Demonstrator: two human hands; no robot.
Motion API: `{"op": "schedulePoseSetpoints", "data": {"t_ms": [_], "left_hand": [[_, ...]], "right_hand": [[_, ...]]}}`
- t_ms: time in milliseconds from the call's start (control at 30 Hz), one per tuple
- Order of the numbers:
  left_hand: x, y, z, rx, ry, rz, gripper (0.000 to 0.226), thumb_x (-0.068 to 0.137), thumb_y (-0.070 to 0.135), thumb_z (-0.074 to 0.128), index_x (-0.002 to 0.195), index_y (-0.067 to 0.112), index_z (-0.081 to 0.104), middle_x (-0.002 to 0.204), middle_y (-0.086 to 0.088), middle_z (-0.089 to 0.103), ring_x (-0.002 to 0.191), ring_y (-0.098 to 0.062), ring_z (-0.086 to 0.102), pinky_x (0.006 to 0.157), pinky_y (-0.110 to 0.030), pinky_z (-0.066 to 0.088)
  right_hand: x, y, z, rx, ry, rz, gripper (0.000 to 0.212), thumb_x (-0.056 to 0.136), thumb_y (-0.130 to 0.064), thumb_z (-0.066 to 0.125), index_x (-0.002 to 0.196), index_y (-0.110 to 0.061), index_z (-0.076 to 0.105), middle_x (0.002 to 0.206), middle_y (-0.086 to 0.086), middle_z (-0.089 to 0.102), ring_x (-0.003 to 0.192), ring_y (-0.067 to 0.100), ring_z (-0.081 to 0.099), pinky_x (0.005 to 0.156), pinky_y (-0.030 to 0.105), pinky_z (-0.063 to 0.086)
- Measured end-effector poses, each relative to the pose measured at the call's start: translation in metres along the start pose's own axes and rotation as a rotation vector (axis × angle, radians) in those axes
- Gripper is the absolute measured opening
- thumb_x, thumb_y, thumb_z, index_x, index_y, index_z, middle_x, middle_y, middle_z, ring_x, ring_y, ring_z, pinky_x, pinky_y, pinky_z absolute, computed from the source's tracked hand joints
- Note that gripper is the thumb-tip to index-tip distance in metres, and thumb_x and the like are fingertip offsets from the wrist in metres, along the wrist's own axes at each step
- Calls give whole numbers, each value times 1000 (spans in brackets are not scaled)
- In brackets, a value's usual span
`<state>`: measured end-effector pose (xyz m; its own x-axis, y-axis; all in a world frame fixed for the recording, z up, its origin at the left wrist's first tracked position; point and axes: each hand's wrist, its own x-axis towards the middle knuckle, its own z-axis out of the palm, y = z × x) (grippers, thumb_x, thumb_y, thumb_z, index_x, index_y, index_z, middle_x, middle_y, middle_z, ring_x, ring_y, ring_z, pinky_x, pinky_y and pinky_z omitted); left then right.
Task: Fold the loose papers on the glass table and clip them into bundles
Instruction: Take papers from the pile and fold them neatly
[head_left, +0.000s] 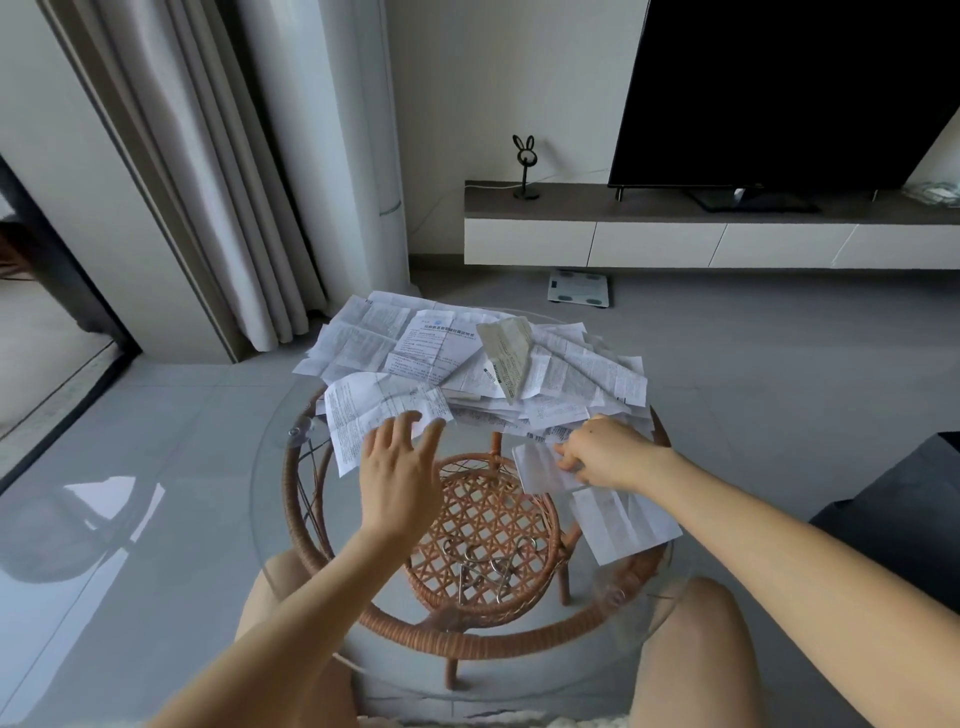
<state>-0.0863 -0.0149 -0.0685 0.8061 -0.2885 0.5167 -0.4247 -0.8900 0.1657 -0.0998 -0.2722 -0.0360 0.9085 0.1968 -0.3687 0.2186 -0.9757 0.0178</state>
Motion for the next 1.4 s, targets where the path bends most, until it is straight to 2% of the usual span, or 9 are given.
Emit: {"op": "schedulePoseSetpoints", "data": {"t_ms": [133, 233, 433, 567, 767, 933, 1033, 1233, 1400], "left_hand": [[16, -14, -3, 174, -253, -116, 71, 84, 25, 64, 146, 12, 32, 149, -21, 31, 139, -38, 28, 113, -49, 23], [26, -20, 1, 279, -359, -59, 69, 90, 21, 48, 150, 17, 14, 156, -15, 15, 145, -33, 9, 117, -45, 8], [31, -44, -4, 188, -178, 108, 38, 65, -6, 70, 101, 4, 66, 99, -15, 65, 86, -35, 61, 72, -43, 49], [30, -50, -30, 68, 33, 199, 18, 65, -7, 76, 68, 4, 62, 68, -9, 60, 60, -29, 54, 54, -36, 46], [11, -47, -70, -207, 257, 347, 15, 87, 4, 55, 74, 2, 61, 75, -9, 61, 69, -27, 54, 63, -37, 47], [-13, -58, -90, -459, 220, 433, 6, 89, 5, 57, 85, 7, 60, 90, -9, 65, 90, -22, 62, 80, -30, 51], [-26, -67, -91, -488, 150, 585, 16, 98, 12, 47, 90, 7, 59, 96, -12, 68, 103, -24, 62, 90, -31, 49], [-60, -64, -65, -532, -59, 546, 35, 98, 20, 48, 79, 0, 70, 99, -7, 72, 110, -18, 61, 94, -28, 50], [-97, -57, -53, -565, -246, 353, 18, 79, 0, 61, 89, 16, 59, 106, 0, 71, 112, -13, 60, 95, -15, 45]], "right_hand": [[-11, -18, -8, -2, 79, 36, 35, 83, 6, 42, 92, -14, 69, 87, 0, 66, 110, 30, 44, 79, 28, 38], [-21, -35, -14, -15, 246, 12, 45, 83, 8, 40, 108, -16, 67, 102, 1, 67, 107, 26, 45, 82, 28, 28], [-20, -77, -3, 46, 671, -47, 31, 75, 0, 45, 80, -11, 73, 81, 2, 71, 79, 24, 63, 89, 34, 29], [-21, -108, 6, 204, 748, -18, 28, 82, -5, 63, 108, -14, 70, 102, 1, 71, 95, 19, 65, 96, 33, 34], [-14, -160, -12, 492, 693, -24, 102, 74, -53, 70, 151, -18, 12, 154, 7, 28, 140, 24, 29, 113, 46, 27], [-17, -166, -4, 793, 1163, -85, 55, 79, -20, 69, 130, -17, 52, 129, -2, 58, 117, 16, 55, 96, 41, 50], [-28, -148, 3, 567, 1281, -212, 31, 85, -19, 56, 113, -12, 67, 121, 1, 64, 113, 16, 58, 95, 39, 50], [-56, -135, 50, 147, 972, -493, 50, 76, -8, 70, 125, -10, 57, 128, 4, 61, 121, 17, 54, 110, 39, 36], [-66, -146, 87, 112, 679, -357, 94, 74, -62, 63, 147, -17, 25, 150, -1, 33, 139, 15, 27, 115, 46, 23]]}}
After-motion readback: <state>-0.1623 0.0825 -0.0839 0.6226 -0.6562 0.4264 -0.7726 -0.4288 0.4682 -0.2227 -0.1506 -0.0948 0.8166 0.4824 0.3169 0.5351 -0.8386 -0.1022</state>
